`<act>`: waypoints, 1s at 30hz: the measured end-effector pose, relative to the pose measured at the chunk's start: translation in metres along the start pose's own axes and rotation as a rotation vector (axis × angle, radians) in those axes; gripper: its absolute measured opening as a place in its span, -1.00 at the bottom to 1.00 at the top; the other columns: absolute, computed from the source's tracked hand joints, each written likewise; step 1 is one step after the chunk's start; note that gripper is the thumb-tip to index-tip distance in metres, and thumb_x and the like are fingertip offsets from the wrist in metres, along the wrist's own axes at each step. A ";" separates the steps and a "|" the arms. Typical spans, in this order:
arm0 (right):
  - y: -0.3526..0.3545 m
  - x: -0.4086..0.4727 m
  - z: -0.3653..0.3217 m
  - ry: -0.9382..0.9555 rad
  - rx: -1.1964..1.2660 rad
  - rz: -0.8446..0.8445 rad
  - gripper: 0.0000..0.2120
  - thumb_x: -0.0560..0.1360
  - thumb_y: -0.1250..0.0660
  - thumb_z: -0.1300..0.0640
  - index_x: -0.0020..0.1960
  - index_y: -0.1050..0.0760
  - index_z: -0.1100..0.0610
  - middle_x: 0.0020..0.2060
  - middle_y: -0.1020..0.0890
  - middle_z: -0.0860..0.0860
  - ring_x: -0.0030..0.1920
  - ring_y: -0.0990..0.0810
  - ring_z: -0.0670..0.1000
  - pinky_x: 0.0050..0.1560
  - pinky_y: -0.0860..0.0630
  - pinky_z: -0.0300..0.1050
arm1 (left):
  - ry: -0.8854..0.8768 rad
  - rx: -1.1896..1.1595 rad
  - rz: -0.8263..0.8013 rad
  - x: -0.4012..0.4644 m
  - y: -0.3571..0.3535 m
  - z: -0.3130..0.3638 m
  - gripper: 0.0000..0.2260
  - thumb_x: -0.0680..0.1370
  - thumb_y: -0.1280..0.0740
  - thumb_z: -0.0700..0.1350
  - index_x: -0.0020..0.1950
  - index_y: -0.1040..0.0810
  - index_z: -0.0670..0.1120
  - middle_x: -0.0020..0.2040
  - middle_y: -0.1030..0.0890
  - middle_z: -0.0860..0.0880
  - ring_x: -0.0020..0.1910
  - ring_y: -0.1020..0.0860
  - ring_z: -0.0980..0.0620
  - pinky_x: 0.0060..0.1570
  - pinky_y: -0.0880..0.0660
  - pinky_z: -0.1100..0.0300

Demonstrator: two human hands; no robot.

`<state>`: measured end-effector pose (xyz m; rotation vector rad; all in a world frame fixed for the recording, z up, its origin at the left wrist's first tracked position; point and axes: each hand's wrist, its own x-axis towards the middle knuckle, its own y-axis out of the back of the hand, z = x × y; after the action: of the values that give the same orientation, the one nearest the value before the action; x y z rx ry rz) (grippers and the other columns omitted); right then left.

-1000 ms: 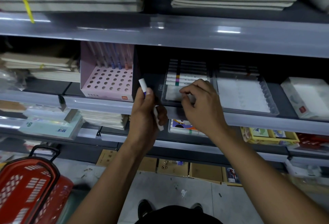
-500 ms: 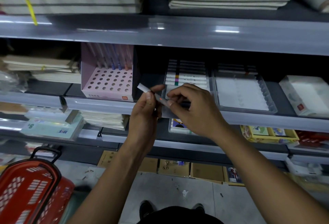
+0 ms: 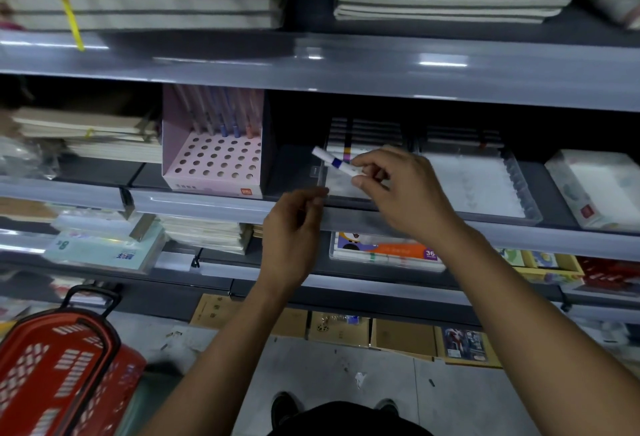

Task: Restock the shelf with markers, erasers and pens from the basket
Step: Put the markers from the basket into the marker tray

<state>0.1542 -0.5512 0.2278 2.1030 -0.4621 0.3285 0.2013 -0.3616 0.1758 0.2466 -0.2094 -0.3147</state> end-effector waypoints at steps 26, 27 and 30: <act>-0.021 0.011 0.017 0.012 -0.296 0.061 -0.84 0.56 -0.46 0.19 0.12 -0.71 0.17 -0.04 -0.62 0.10 0.05 -0.57 0.16 0.09 -0.56 0.08 | -0.238 0.308 0.032 -0.001 0.000 -0.009 -0.76 0.65 -0.30 -0.25 0.23 -0.65 -0.02 0.00 -0.58 0.04 -0.17 -0.59 0.12 -0.17 -0.56 0.11; -0.022 0.010 0.015 0.024 -0.314 0.059 -0.85 0.55 -0.46 0.21 0.11 -0.71 0.18 -0.05 -0.62 0.09 0.04 -0.56 0.16 0.08 -0.56 0.10 | -0.235 0.307 0.028 -0.001 0.000 -0.009 -0.77 0.65 -0.31 -0.25 0.23 -0.65 -0.03 0.00 -0.58 0.04 -0.17 -0.59 0.12 -0.17 -0.57 0.11; -0.024 0.009 0.013 0.040 -0.346 0.068 -0.84 0.52 -0.45 0.32 0.07 -0.73 0.19 -0.06 -0.64 0.09 0.03 -0.58 0.18 0.04 -0.58 0.10 | -0.229 0.305 0.025 -0.001 0.000 -0.008 -0.76 0.64 -0.30 -0.26 0.22 -0.65 -0.03 0.00 -0.58 0.04 -0.19 -0.60 0.10 -0.18 -0.57 0.07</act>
<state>0.1732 -0.5518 0.2066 1.7444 -0.5279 0.3055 0.2026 -0.3593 0.1681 0.5099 -0.4876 -0.2850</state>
